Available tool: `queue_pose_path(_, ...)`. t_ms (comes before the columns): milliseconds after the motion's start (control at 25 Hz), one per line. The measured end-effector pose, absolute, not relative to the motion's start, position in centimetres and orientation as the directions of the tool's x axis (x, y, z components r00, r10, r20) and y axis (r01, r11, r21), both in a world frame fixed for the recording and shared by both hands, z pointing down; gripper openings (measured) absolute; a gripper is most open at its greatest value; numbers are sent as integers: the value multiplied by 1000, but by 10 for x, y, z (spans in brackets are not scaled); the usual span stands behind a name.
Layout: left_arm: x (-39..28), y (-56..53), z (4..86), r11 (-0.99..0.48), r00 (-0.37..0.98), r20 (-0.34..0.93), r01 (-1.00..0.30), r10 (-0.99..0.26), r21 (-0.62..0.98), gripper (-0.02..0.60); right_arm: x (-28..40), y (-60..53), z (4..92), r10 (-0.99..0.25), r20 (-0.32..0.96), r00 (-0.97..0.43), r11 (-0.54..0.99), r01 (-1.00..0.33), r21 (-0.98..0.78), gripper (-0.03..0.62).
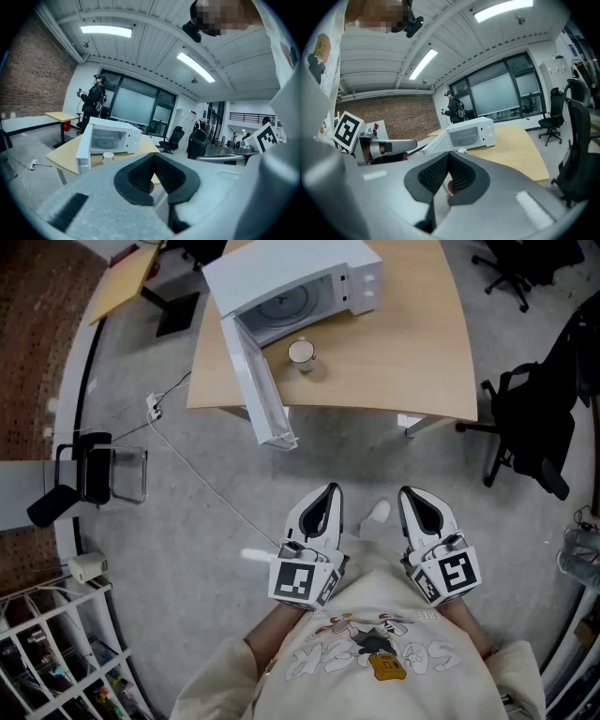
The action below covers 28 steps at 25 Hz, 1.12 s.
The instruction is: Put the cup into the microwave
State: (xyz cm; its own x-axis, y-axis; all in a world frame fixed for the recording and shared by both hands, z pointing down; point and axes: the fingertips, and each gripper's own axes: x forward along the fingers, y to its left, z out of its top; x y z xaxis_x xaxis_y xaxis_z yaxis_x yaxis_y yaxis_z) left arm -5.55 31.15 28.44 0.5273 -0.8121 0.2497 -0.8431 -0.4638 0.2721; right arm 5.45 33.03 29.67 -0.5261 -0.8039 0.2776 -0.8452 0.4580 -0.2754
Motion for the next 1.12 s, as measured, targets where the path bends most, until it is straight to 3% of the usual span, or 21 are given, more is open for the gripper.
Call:
queue_pose_path(480,-99,316,287,-491,562,254,-820,-787,294,2,20,329,291,-840,247,-484,405,-861,-308,8)
queue_pose_path(560,-103,315,286,-509,581,242,-806,-777,302,2,15,324,288,-849,240,-471,397,-868,-298,70)
queue_pose_path(840,-97,296,300,-548,637,227,-759,-736,351,2,10,299,318,-845,339,-414,363,-909,-205,47)
queue_pose_path(1120,-62,233,318,-514,616,267,-776,-741,365,2,38,219,344,-804,367,-468,409,-883,-228,44)
